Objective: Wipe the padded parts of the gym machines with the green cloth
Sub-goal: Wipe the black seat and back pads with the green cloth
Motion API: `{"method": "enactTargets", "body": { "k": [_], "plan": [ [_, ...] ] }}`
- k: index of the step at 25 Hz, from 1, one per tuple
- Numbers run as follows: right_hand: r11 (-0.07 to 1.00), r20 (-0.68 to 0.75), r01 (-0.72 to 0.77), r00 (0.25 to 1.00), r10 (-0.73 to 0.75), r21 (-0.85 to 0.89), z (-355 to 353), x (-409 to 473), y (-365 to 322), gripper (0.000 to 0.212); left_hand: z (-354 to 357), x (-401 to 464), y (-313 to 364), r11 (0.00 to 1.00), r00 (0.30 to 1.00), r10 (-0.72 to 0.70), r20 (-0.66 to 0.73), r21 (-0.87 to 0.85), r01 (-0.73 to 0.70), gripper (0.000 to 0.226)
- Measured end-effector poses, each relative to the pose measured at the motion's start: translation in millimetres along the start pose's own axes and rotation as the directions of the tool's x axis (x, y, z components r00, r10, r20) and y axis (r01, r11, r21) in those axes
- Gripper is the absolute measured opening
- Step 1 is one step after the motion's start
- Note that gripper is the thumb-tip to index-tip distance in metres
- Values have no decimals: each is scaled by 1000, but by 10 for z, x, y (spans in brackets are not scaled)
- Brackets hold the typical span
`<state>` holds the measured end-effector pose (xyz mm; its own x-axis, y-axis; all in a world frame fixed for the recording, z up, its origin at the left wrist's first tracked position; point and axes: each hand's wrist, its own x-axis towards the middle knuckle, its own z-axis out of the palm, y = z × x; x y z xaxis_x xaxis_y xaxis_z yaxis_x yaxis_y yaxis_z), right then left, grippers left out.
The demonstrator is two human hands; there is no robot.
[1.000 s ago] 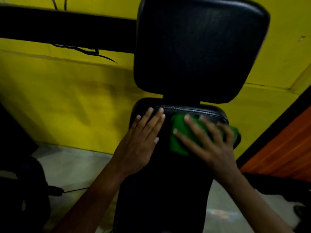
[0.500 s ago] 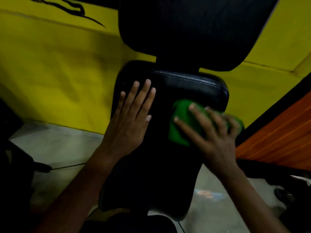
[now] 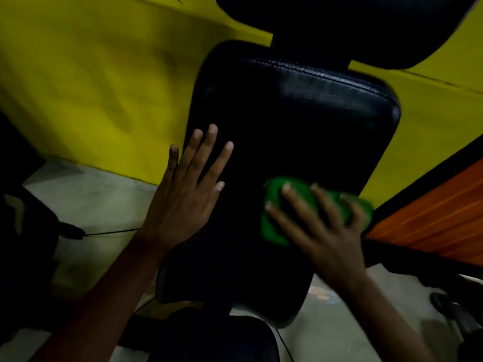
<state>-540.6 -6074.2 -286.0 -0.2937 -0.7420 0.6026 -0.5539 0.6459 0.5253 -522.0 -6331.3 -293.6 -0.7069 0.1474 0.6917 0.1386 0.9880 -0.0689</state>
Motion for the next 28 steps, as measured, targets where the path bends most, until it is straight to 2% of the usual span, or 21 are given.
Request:
{"method": "enactTargets", "body": {
  "k": [3,4,6,8,10,11,13,15,16,17,18,19,21,23,25,26,28],
  "plan": [
    [961,-214,-275,937,277,42,-65,610,231,45,24,-59,0,997,999,-54,0,-63,54,60],
    [947,-236,-318,917,321,51,-45,656,172,44,21,-76,0,994,998,-70,7,-88,70,61],
    [965,-120,-261,957,263,30,56,452,-118,46,-2,-116,-42,991,997,-79,22,-103,81,63],
    [999,50,-48,998,48,-8,102,93,-373,50,-20,-138,-93,992,998,-53,35,-111,56,64],
    [996,82,86,993,-86,-3,64,38,-333,51,-23,-153,-122,992,999,-29,38,-119,33,64],
    [996,35,86,996,-87,19,33,160,-254,50,-13,-174,-135,991,999,-35,39,-126,39,64],
    [998,-81,-33,996,38,62,-37,581,-37,46,39,-253,-127,978,994,-94,55,-179,103,65],
    [979,-237,-193,950,202,63,-36,978,115,41,100,-362,-71,941,979,-187,79,-271,202,65],
    [973,-274,-227,933,232,51,-17,1050,79,42,117,-399,-43,923,972,-218,89,-306,235,64],
    [977,-249,-211,945,211,26,23,1019,-13,44,128,-424,-24,912,968,-234,95,-323,252,64],
    [989,-162,-148,976,148,6,78,889,-149,48,131,-441,-22,912,967,-234,97,-324,253,64],
    [999,-63,-50,997,50,-6,136,689,-302,53,135,-447,-36,918,970,-223,98,-314,242,64],
    [985,87,171,982,-167,-35,168,336,-488,56,134,-449,-117,932,973,-206,107,-282,229,64],
    [965,86,261,962,-261,3,151,381,-418,54,124,-460,-241,938,970,-211,118,-254,235,63],
    [985,-14,166,986,-166,45,80,759,-283,51,131,-465,-309,946,974,-194,120,-238,218,60],
    [997,-95,46,995,-41,57,51,988,-225,46,137,-462,-306,941,974,-189,121,-260,215,59],
    [981,-232,-167,955,185,96,45,1287,-226,39,128,-451,-280,913,971,-197,132,-338,231,59]
  ]
}}
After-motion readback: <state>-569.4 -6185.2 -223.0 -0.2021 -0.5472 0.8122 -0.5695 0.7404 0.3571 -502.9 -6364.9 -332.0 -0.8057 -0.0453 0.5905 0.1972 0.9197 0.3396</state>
